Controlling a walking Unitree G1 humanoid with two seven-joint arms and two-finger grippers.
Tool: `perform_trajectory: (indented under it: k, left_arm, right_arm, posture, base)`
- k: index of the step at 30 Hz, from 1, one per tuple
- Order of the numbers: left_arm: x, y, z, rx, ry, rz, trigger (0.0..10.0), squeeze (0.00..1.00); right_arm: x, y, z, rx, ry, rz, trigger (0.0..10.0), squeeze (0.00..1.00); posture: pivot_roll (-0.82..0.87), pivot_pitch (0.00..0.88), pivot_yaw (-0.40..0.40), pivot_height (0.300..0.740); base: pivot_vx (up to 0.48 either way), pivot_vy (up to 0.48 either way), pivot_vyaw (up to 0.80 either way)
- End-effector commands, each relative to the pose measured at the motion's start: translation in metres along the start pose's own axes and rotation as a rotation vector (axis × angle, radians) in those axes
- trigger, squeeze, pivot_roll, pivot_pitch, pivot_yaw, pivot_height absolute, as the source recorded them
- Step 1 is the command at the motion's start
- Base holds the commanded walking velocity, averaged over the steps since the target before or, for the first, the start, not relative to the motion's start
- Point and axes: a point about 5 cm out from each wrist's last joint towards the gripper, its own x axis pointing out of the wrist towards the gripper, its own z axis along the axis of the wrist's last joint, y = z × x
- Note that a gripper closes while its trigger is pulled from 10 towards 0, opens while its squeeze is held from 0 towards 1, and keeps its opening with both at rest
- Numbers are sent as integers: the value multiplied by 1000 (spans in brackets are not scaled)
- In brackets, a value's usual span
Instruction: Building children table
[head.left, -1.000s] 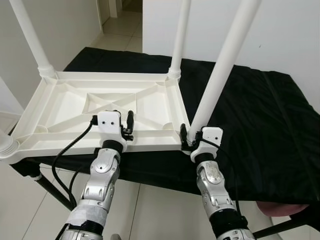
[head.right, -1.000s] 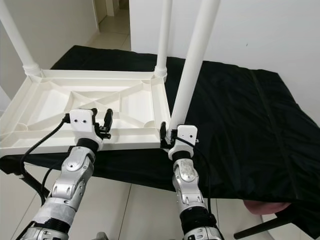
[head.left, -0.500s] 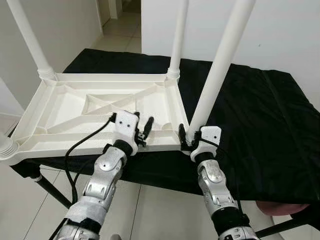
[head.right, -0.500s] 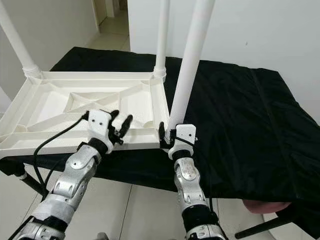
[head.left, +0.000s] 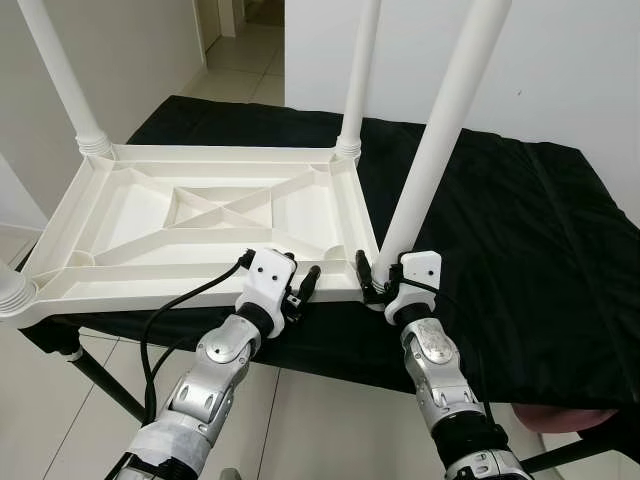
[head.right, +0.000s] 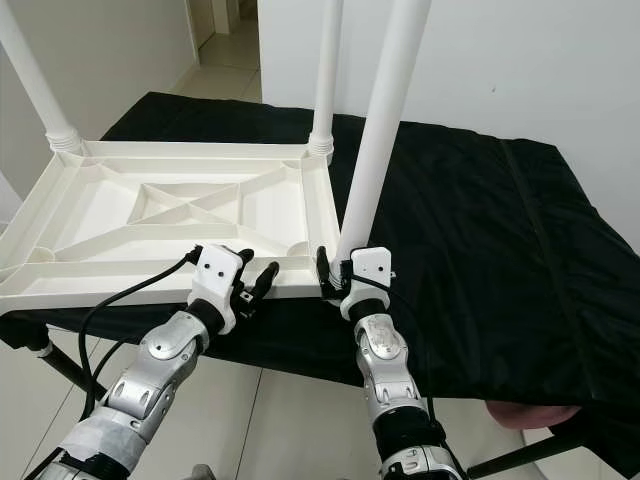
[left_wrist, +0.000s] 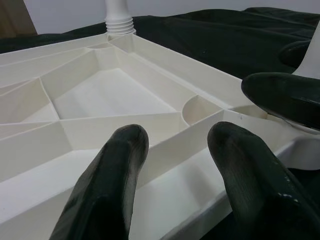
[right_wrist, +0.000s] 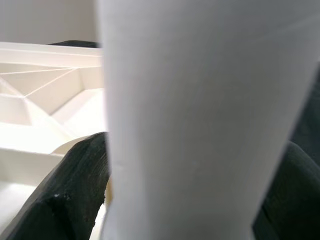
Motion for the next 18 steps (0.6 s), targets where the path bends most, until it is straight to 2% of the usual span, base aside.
perform_trajectory:
  k: [1, 7, 18]
  left_arm:
    - [0, -14, 3, 6, 4, -227, 10000, 0]
    - [2, -24, 9, -5, 14, -298, 10000, 0]
    - [-1, -29, 15, 14, 46, -363, 10000, 0]
  right_arm:
    - [0, -1, -2, 0, 7, 20, 10000, 0]
    - [1, -7, 4, -11, -1, 123, 10000, 0]
    - [-4, -14, 7, -43, 33, 309, 10000, 0]
  posture:
    - [-28, 0, -29, 740]
    - [-29, 0, -33, 740]
    - [-25, 0, -31, 740]
  base:
    - [0, 0, 0]
    - [0, 0, 0]
    - [0, 0, 0]
